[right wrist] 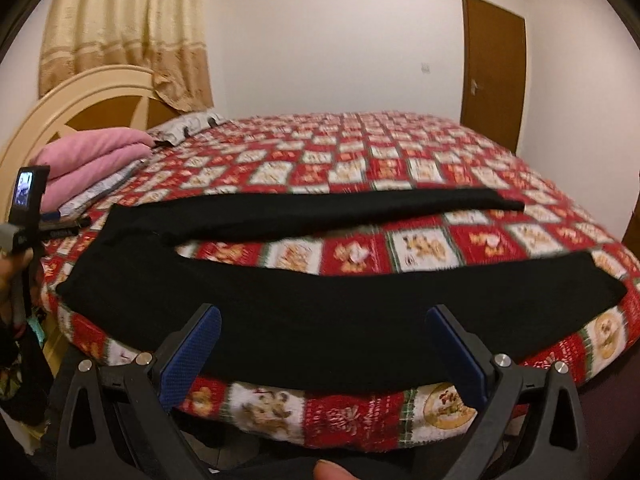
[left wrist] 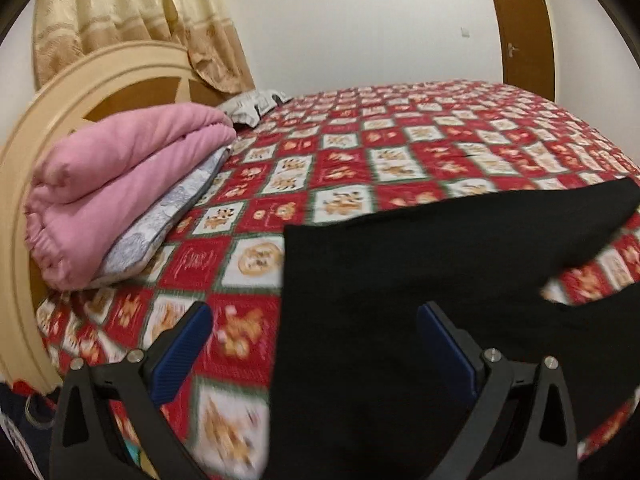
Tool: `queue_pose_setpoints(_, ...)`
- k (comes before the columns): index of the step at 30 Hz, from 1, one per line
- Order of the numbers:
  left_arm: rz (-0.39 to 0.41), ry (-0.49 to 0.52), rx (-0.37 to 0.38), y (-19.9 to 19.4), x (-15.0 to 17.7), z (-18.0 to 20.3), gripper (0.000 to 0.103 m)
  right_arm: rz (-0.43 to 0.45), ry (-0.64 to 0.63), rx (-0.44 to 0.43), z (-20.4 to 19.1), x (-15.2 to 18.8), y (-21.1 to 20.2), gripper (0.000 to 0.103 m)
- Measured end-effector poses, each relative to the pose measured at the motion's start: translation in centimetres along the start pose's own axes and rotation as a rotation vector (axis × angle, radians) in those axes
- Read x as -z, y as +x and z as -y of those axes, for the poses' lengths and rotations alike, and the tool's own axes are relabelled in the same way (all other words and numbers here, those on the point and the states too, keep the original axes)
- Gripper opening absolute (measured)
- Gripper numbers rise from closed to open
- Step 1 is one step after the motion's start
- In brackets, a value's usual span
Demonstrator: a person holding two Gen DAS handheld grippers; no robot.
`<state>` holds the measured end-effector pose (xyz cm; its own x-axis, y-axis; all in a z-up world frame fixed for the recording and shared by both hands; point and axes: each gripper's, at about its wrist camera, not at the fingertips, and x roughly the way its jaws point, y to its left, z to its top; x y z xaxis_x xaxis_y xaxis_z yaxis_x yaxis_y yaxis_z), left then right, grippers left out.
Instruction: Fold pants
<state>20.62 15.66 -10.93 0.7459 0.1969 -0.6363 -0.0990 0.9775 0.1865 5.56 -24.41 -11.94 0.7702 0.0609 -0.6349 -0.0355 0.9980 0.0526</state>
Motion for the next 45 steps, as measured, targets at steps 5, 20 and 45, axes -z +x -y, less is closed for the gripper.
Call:
queue_pose_setpoints(5,-0.049,-0.044,0.063,5.5,-2.7,-1.9,0.103,-0.055,0.014,0.030,1.6,-0.8,2.7,0.102)
queue_pose_setpoints(20,-0.217,-0.097,0.279,14.5,-3.8,-3.0,0.046,-0.038,0.040,0.169,10.8,-8.5,6.5,0.100)
queue_pose_setpoints(45,-0.252,0.001,0.367,16.3,-5.8,-1.1,0.015,-0.384,0.278,0.205,34.2,-19.8,30.9,0.062)
